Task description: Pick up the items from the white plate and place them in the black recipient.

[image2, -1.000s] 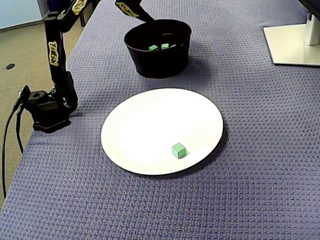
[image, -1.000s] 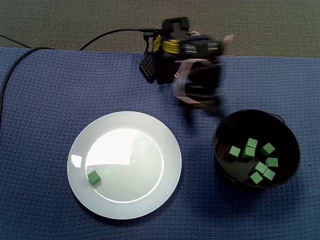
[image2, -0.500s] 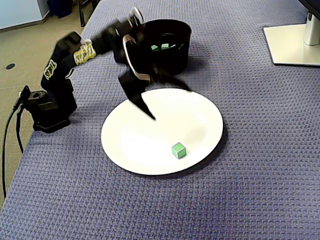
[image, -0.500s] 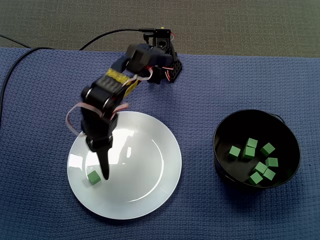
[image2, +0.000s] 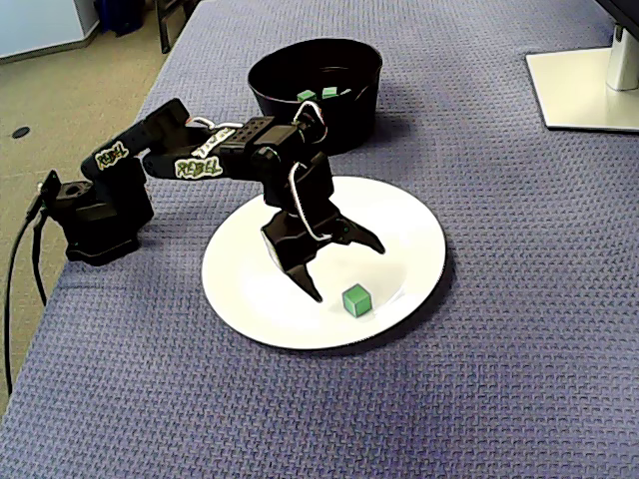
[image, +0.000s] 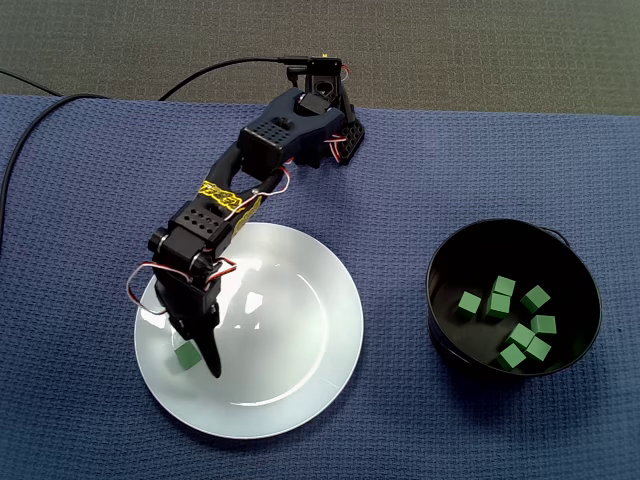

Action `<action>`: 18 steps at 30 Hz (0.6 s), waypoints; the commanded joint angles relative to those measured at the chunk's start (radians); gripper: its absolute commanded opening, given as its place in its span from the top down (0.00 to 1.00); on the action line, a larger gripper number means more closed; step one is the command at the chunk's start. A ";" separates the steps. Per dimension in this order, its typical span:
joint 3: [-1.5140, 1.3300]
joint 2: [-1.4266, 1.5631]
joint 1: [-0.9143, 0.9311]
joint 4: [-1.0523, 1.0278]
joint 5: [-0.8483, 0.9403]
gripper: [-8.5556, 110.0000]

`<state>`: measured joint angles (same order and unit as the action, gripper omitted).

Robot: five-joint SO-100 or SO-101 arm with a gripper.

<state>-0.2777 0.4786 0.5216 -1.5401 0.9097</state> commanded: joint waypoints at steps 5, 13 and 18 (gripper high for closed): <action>0.100 -0.044 0.034 0.063 0.061 0.62; 0.143 -0.104 0.029 0.094 0.081 0.80; 0.143 -0.110 0.023 0.100 0.064 0.93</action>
<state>-0.1672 0.3636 0.5446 -1.4573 0.9771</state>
